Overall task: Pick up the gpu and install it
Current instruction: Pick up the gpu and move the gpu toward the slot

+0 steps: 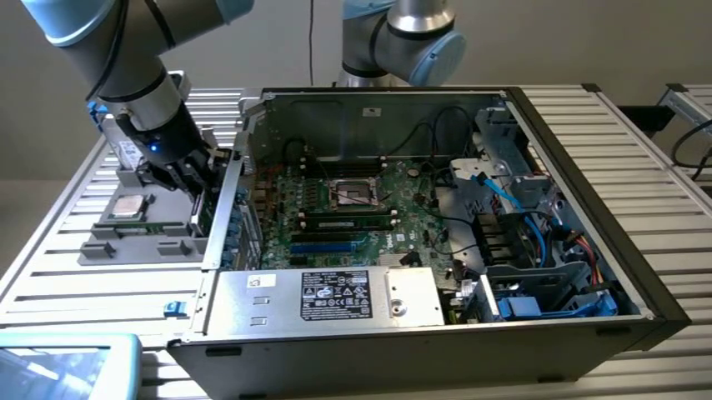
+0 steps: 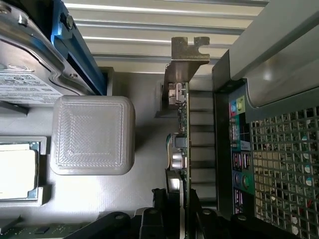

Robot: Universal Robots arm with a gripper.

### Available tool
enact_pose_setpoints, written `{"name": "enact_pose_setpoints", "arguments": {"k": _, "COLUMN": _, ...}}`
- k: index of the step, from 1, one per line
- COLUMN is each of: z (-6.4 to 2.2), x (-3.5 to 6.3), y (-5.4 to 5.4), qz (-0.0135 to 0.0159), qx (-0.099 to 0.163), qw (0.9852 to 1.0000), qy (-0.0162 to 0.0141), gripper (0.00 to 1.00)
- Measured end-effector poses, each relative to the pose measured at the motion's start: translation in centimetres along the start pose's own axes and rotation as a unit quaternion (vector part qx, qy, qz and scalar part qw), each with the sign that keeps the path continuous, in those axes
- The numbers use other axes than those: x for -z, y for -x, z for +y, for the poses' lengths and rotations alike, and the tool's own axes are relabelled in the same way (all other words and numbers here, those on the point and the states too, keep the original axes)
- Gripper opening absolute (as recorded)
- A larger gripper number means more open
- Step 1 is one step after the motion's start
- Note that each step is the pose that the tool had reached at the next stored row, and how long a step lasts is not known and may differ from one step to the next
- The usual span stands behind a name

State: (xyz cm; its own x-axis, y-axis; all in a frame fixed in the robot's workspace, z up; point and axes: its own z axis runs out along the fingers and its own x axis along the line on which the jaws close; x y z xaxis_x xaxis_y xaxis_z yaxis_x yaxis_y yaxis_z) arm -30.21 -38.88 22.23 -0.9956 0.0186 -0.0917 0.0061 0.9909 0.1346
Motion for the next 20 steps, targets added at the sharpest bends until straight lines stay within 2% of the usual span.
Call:
{"name": "enact_pose_setpoints", "arguments": {"k": 2, "z": -0.06, "x": 0.01, "y": 0.0, "qz": 0.0001, "qx": 0.0, "qw": 1.0, "qy": 0.0037, "gripper": 0.28}}
{"name": "enact_pose_setpoints", "arguments": {"k": 5, "z": -0.06, "x": 0.5, "y": 0.0, "qz": 0.0013, "qx": -0.001, "qw": 1.0, "qy": 0.0061, "gripper": 0.28}}
{"name": "enact_pose_setpoints", "arguments": {"k": 7, "z": -0.03, "x": 1.14, "y": 0.1, "qz": 0.0029, "qx": -0.001, "qw": 1.0, "qy": 0.0061, "gripper": 0.28}}
{"name": "enact_pose_setpoints", "arguments": {"k": 20, "z": 0.4, "x": 7.02, "y": 0.6, "qz": 0.0055, "qx": -0.001, "qw": 1.0, "qy": 0.006, "gripper": 0.28}}
